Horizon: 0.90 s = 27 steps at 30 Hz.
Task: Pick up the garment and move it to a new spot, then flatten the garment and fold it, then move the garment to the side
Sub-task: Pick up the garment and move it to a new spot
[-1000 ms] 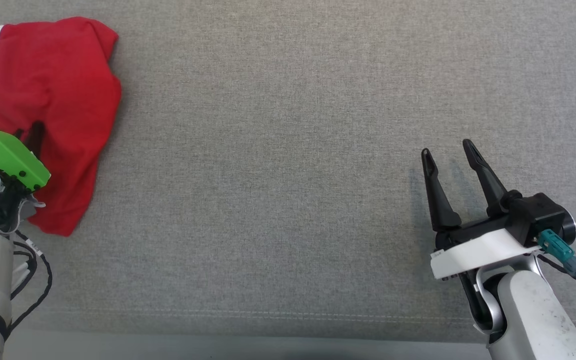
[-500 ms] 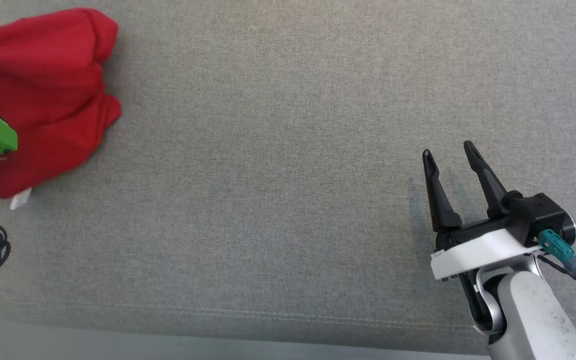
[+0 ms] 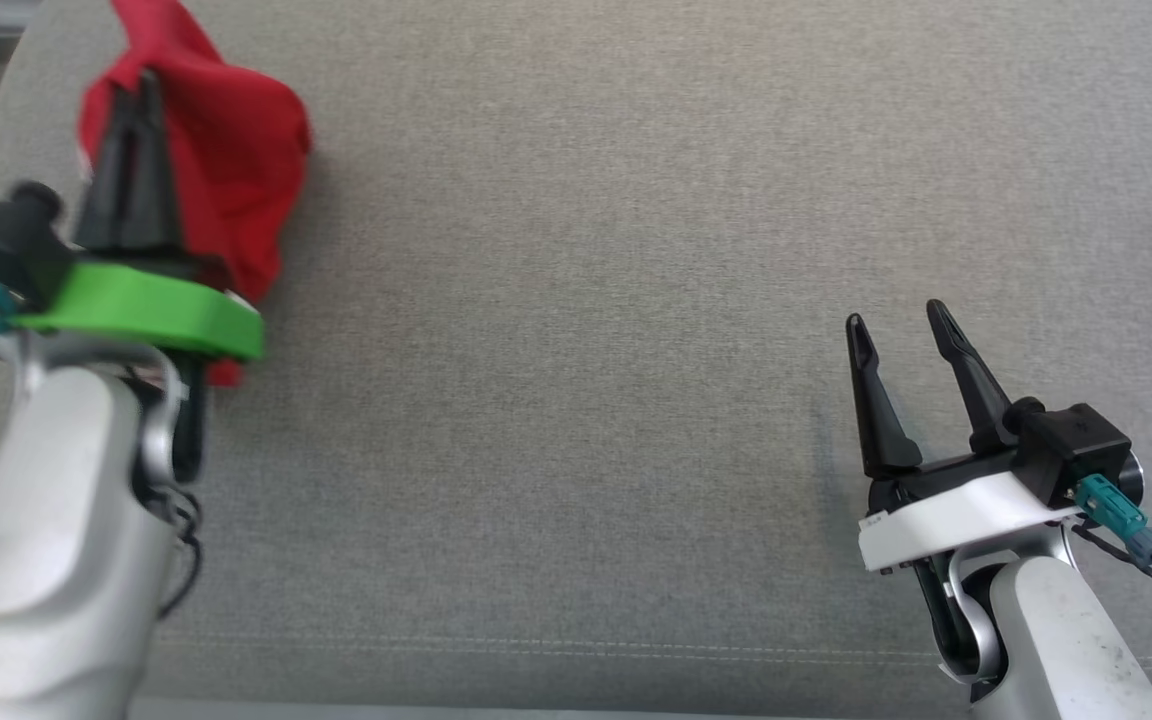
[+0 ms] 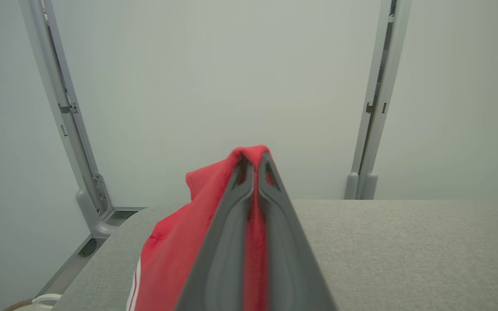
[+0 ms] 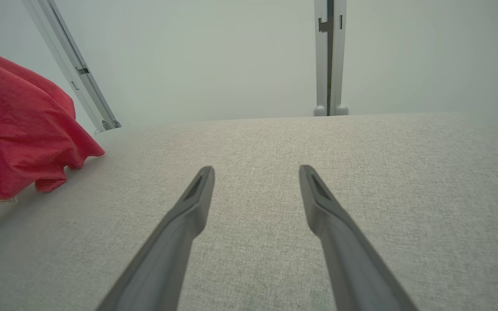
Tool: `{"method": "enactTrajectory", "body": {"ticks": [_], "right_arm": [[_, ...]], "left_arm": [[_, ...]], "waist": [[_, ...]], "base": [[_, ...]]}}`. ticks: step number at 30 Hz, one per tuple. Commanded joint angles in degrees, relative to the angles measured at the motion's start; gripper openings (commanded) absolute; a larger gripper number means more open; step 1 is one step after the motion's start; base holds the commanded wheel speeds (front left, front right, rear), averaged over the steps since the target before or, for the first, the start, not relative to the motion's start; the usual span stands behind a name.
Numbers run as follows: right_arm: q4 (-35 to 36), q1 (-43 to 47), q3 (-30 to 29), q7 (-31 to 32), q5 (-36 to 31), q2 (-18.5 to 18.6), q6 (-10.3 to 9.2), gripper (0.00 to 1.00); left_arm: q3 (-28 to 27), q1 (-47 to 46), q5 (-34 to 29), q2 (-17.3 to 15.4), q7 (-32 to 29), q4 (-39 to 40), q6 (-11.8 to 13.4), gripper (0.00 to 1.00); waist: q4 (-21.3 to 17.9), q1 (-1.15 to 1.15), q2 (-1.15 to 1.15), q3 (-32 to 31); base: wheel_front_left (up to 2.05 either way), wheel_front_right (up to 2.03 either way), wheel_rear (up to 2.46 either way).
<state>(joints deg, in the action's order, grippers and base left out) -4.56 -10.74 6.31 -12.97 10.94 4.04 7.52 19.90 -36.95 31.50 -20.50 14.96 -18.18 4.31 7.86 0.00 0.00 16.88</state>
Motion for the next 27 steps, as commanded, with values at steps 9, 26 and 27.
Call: {"method": "enactTrajectory", "body": {"ticks": [9,26,27], "right_arm": [[-1.0,-1.03,0.82,-1.26,1.64,-0.68,-0.06,1.0],[-1.81,-2.32,1.99,-2.18,8.13,-1.1,-0.06,1.0],[-1.61,-2.13,1.88,-2.19,8.51,-1.11,-0.05,1.0]], "left_arm": [[8.79,5.44,-3.95,4.76,-4.32,11.75,2.55,0.0],[17.73,-3.63,-6.98,10.74,-9.16,-0.17,-1.1,0.0],[18.11,-4.1,-7.05,11.12,-9.3,-1.23,-1.46,0.0]], "waist": [[-7.95,0.0,0.0,0.58],[-26.86,0.0,0.0,6.2],[-27.65,0.0,0.0,6.48]], "base": [[0.0,0.0,0.0],[0.0,0.0,0.0],[0.0,0.0,0.0]]}}
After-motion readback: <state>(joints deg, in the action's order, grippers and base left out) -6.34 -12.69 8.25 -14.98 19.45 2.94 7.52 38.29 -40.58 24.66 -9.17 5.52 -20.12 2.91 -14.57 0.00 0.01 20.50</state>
